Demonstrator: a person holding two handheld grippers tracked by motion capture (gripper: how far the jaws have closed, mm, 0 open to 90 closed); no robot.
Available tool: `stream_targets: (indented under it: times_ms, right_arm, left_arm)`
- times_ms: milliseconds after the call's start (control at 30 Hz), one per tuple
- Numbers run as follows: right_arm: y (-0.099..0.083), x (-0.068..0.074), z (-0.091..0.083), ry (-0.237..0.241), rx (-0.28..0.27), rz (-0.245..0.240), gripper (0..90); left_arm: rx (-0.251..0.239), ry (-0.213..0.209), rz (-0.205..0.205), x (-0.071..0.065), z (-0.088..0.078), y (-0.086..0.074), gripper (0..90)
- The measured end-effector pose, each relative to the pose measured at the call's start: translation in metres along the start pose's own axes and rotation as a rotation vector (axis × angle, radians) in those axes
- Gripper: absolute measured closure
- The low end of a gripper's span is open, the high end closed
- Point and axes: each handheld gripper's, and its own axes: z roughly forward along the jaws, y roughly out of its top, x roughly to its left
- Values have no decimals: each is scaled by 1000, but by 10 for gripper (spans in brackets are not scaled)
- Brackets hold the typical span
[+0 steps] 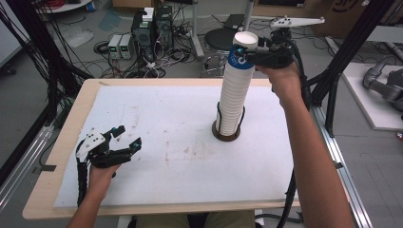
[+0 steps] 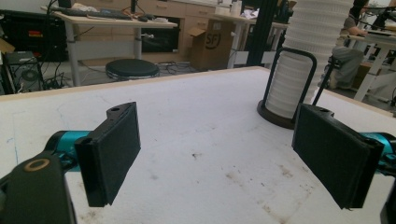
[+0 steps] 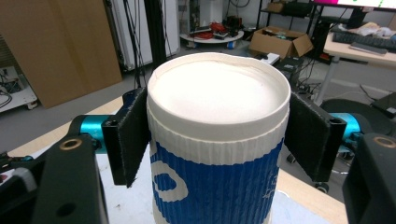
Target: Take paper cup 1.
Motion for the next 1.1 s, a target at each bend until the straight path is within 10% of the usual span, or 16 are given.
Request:
stream_targets:
  times_ms: [633, 1100]
  right_arm:
    - [38, 8, -36, -39, -199, -17, 296]
    - [41, 7, -73, -59, -247, -27, 299]
  left_arm:
    - [-2, -6, -3, 0, -1, 1, 154]
    - [1, -12, -6, -1, 1, 0, 154]
